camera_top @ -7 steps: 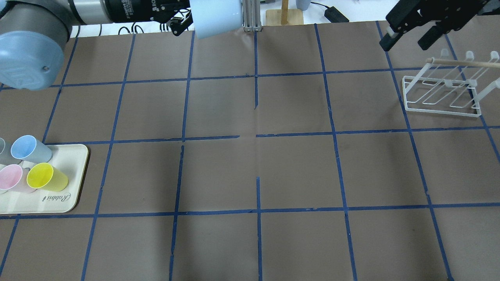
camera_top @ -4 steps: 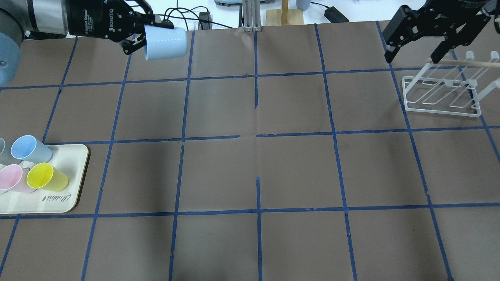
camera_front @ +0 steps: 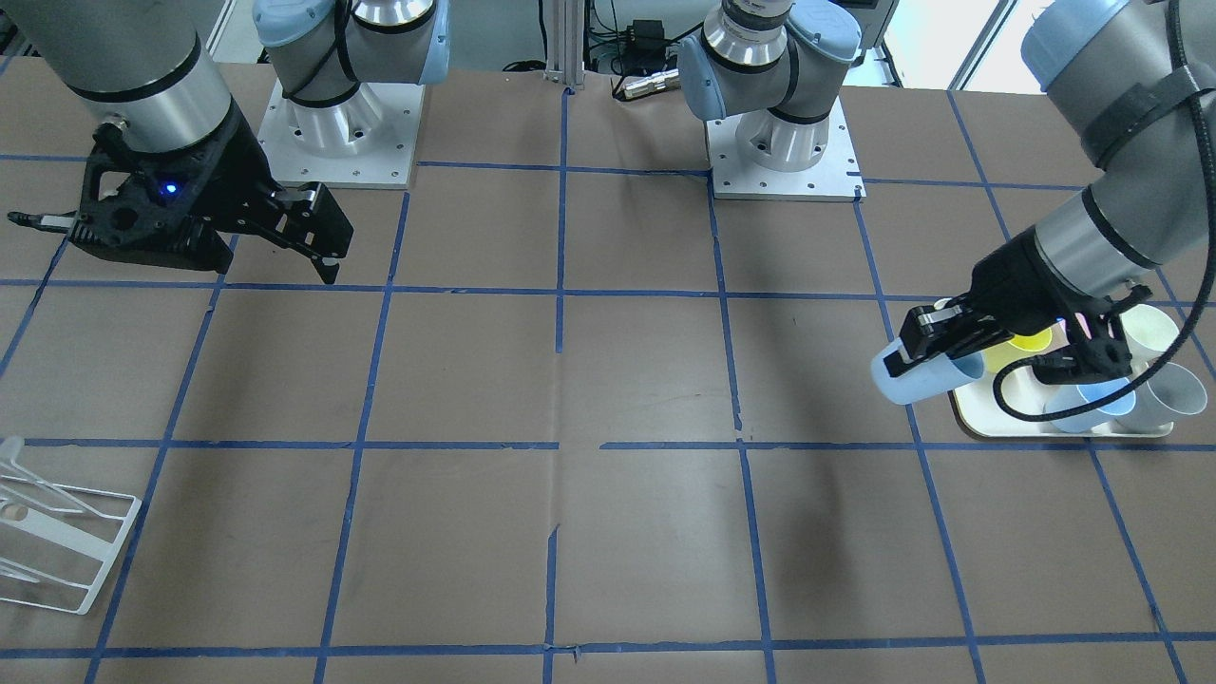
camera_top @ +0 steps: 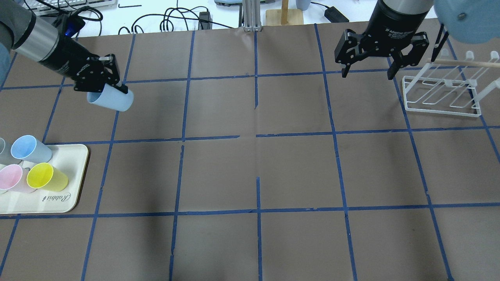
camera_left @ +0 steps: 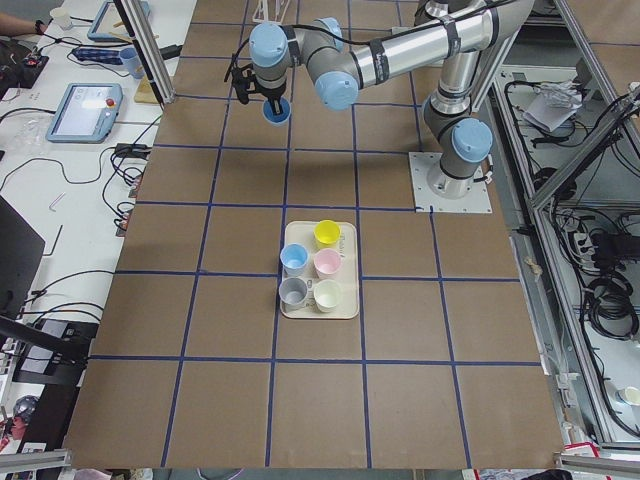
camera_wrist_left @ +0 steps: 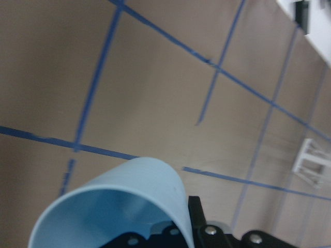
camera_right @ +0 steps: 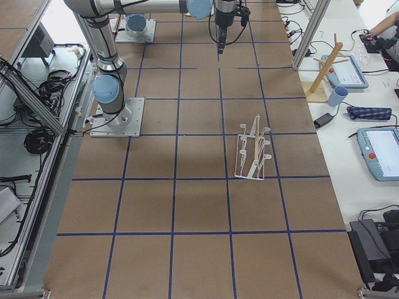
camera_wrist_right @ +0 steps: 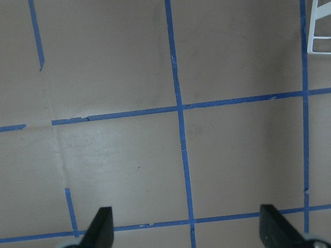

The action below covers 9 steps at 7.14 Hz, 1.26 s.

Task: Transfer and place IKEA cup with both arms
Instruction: 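Lower the cup with the left gripper onto the white tray beside the blue cup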

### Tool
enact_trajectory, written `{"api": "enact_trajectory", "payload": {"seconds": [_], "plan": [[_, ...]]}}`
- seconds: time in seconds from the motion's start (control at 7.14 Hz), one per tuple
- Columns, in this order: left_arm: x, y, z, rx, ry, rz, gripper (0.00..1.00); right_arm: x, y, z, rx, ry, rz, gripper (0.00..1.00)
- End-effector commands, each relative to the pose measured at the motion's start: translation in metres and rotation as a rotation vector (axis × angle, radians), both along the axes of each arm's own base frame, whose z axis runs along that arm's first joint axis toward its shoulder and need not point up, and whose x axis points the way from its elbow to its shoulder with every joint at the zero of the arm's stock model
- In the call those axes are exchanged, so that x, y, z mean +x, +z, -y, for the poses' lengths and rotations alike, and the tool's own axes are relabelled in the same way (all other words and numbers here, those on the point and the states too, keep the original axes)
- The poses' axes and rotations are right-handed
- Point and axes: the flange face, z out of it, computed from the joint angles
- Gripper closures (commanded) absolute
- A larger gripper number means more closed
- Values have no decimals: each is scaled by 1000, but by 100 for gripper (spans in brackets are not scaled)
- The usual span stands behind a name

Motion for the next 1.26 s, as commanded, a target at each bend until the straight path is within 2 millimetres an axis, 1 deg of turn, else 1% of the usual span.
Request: {"api": "enact_trajectory", "payload": {"seconds": [0.0,0.28,0.42,0.56,0.7,0.98,1.12], "plan": [[84,-38,-6,102,-219,203,100,3,3,0,-18,1,2,0],[119,-77,10,162,-283,374,100,4,2,-2,-17,-1,12,0],[123,-96,14,188,-288,369,100,4,2,-2,-17,1,12,0],[127,-108,20,183,-287,372,100,4,2,-2,-19,-1,13,0],[136,-120,22,184,-297,362,100,5,2,-2,-19,1,13,0],[160,-155,5,225,-263,328,100,4,2,-2,-17,1,12,0],[161,-165,5,236,-270,322,100,4,2,-2,-18,1,11,0]]}}
